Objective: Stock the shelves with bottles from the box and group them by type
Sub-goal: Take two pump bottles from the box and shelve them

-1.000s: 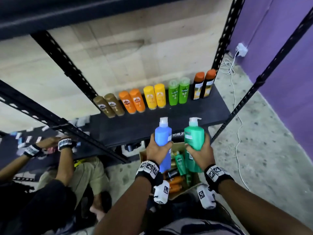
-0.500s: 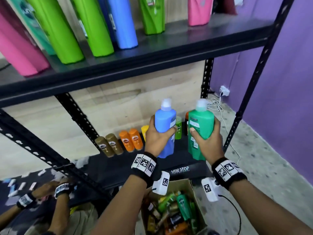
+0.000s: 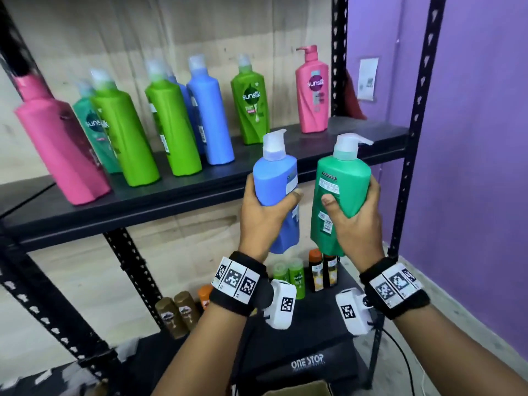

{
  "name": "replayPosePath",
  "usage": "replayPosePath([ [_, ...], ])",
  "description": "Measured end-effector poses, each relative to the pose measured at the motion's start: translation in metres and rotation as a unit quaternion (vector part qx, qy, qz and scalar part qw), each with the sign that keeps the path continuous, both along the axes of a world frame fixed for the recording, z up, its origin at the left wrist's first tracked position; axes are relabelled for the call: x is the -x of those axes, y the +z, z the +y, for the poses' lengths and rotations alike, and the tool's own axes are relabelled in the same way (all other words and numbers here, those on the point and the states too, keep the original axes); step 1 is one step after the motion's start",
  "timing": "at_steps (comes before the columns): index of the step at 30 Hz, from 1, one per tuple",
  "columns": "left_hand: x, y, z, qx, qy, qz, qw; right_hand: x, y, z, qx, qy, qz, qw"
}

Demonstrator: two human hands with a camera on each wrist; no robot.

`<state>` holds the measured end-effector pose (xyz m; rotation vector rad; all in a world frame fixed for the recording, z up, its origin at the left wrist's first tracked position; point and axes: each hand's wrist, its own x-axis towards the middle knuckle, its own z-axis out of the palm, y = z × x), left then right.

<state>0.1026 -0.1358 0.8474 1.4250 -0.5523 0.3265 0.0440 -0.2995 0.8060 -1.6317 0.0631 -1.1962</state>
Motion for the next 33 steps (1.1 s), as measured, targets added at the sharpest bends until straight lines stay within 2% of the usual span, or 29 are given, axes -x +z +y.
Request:
replayPosePath([
  [5, -0.002, 0.054, 0.007, 0.027, -0.002, -0.039, 0.999, -0.007, 0.047, 0.003, 0.019, 0.01, -0.073, 0.997],
  [8, -0.008, 0.08, 0.011, 0.041, 0.009, -0.063, 0.997, -0.014, 0.076, 0.006, 0.022, 0.025, -0.074, 0.997],
  [16, -0.041, 0.118, 0.005, 0.062, 0.084, -0.093, 0.99, -0.044, 0.139, 0.016, 0.037, 0.058, -0.123, 0.99],
  [27, -0.086, 0.126, -0.006, 0.023, 0.14, -0.065, 0.988, -0.1, 0.151, 0.007, 0.08, 0.045, -0.084, 0.992],
  [33, -0.109, 0.133, -0.006, -0.008, 0.142, -0.016, 0.99, -0.122, 0.159, 0.005, 0.095, 0.054, -0.031, 0.994],
])
